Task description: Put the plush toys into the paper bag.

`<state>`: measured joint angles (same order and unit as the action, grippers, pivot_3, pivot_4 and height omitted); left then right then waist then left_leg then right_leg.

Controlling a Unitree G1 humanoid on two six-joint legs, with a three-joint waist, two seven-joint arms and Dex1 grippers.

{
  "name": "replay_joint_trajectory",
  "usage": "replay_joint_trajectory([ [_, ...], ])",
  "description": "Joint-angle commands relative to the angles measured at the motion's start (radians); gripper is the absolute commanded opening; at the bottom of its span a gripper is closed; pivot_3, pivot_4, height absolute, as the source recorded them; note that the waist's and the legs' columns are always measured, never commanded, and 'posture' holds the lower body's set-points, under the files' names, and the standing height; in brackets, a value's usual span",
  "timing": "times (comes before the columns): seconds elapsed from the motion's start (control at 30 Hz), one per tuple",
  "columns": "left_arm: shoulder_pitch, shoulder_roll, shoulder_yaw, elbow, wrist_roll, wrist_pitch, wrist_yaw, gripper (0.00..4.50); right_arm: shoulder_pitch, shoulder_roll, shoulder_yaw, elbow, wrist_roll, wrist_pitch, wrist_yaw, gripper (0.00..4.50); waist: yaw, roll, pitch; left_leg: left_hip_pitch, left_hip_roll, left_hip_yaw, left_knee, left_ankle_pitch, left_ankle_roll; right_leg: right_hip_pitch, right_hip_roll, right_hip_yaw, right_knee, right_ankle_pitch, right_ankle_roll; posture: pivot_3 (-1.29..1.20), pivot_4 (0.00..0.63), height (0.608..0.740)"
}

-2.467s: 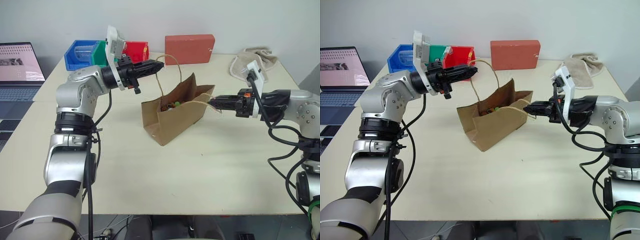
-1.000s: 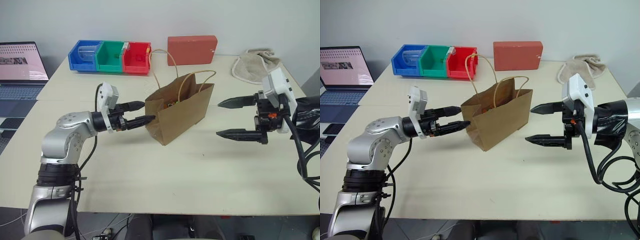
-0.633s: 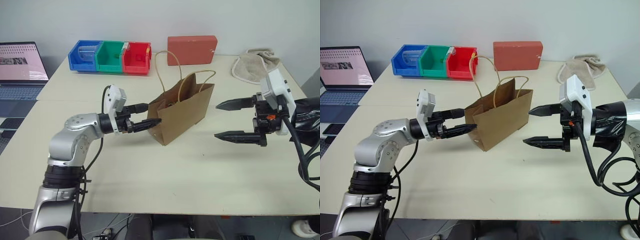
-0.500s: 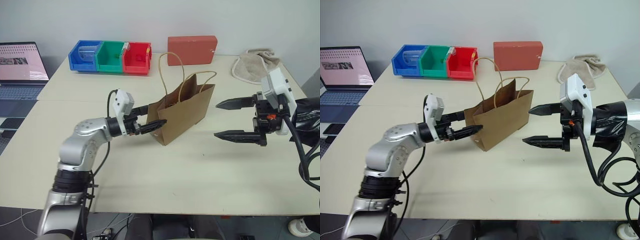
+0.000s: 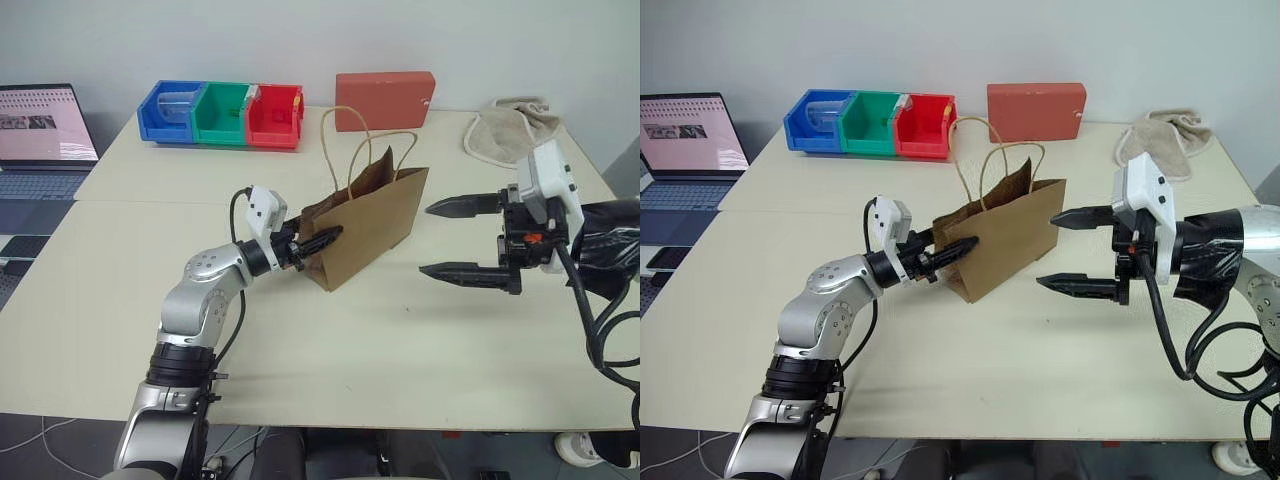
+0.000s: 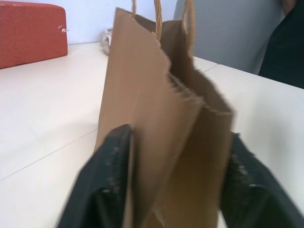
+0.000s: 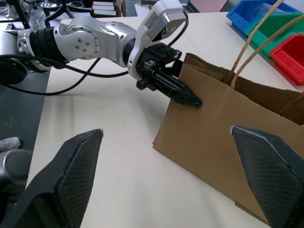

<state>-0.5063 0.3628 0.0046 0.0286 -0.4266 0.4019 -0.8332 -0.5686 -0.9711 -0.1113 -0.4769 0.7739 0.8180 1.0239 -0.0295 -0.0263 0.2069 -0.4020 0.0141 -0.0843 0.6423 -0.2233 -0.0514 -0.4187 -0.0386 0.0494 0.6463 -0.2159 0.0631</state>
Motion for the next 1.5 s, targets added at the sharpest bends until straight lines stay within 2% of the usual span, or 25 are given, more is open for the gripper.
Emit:
replay_joint_trajectory([
  [0.03,-0.013,-0.003,0.008,-0.013,-0.016,-0.027,-0.019,0.97,-0.001,0.005,-0.012,-0.029,-0.004,-0.029,-0.007,4.5,0.0,0.0,0.0,0.0,0.0,0.0,0.0,0.0,0.0,0.0,0.0,0.0,0.0,0.0,0.0,0.0,0.15,0.74],
  [0.13,-0.016,0.008,0.001,0.013,0.009,-0.071,-0.038,0.08,0.013,0.012,-0.012,-0.031,-0.013,-0.036,-0.015,4.5,0.0,0.0,0.0,0.0,0.0,0.0,0.0,0.0,0.0,0.0,0.0,0.0,0.0,0.0,0.0,0.0,0.15,0.74],
  [0.17,-0.018,0.013,-0.002,0.027,0.017,-0.088,-0.047,0.04,0.019,0.014,-0.012,-0.028,-0.025,-0.047,-0.021,4.5,0.0,0.0,0.0,0.0,0.0,0.0,0.0,0.0,0.0,0.0,0.0,0.0,0.0,0.0,0.0,0.0,0.15,0.74],
  [0.4,-0.083,0.039,0.011,0.099,-0.029,-0.076,-0.161,0.04,0.108,-0.011,-0.072,-0.054,-0.063,-0.096,-0.034,4.5,0.0,0.0,0.0,0.0,0.0,0.0,0.0,0.0,0.0,0.0,0.0,0.0,0.0,0.0,0.0,0.0,0.15,0.74],
  [0.63,-0.261,0.076,-0.048,0.283,-0.032,-0.077,-0.43,0.04,0.313,-0.118,-0.352,-0.16,0.077,0.059,-0.028,4.5,0.006,0.0,0.0,-0.001,0.0,-0.001,0.0,0.0,0.0,0.0,0.0,-0.001,-0.001,0.0,0.0,0.0,0.15,0.74],
  [0.77,-0.357,0.04,-0.095,0.444,0.008,-0.128,-0.537,0.04,0.439,-0.137,-0.546,-0.229,0.145,0.186,-0.072,4.5,0.005,0.0,0.0,0.0,-0.001,-0.001,0.001,0.0,0.0,0.002,0.0,-0.001,-0.001,0.0,0.0,0.0,0.15,0.74],
  [0.87,-0.398,-0.002,-0.115,0.532,0.027,-0.162,-0.582,0.04,0.514,-0.141,-0.641,-0.271,0.163,0.224,-0.082,4.5,0.004,0.0,0.0,0.0,-0.001,-0.001,0.001,0.0,0.0,0.003,0.0,-0.001,-0.001,0.0,0.0,0.0,0.15,0.74],
  [1.0,-0.428,-0.057,-0.13,0.634,0.072,-0.238,-0.599,0.04,0.553,-0.131,-0.702,-0.31,0.202,0.255,-0.126,4.5,0.001,0.0,0.0,0.0,0.0,-0.001,0.001,0.0,0.0,0.003,0.0,0.0,-0.001,0.0,0.0,0.0,0.15,0.74],
  [1.13,-0.458,-0.062,-0.139,0.707,0.104,-0.255,-0.639,0.04,0.577,-0.131,-0.732,-0.333,0.243,0.273,-0.159,4.5,-0.001,0.0,0.0,0.0,0.0,-0.001,0.001,0.0,0.0,0.003,0.0,0.0,-0.001,0.0,0.0,0.0,0.15,0.74],
  [1.23,-0.477,-0.056,-0.133,0.741,0.124,-0.26,-0.634,0.59,0.585,-0.135,-0.741,-0.336,0.27,0.272,-0.183,4.5,0.0,0.0,0.0,0.0,-0.001,-0.001,0.001,0.0,0.0,0.003,0.0,0.0,-0.001,0.0,0.0,0.0,0.15,0.74],
  [1.4,-0.472,-0.043,-0.126,0.726,0.137,-0.277,-0.642,2.15,0.578,-0.137,-0.709,-0.324,0.277,0.25,-0.222,4.5,0.001,0.0,0.0,0.0,-0.001,-0.001,0.001,0.0,0.0,0.003,0.0,0.0,-0.002,0.0,0.0,0.0,0.15,0.74],
  [1.5,-0.415,-0.007,-0.116,0.651,0.157,-0.286,-0.593,3.04,0.576,-0.155,-0.681,-0.297,0.244,0.219,-0.207,4.5,-0.002,0.0,0.0,0.0,0.0,-0.001,0.001,0.0,0.0,0.003,0.0,0.0,-0.002,0.0,0.0,0.0,0.15,0.74],
])
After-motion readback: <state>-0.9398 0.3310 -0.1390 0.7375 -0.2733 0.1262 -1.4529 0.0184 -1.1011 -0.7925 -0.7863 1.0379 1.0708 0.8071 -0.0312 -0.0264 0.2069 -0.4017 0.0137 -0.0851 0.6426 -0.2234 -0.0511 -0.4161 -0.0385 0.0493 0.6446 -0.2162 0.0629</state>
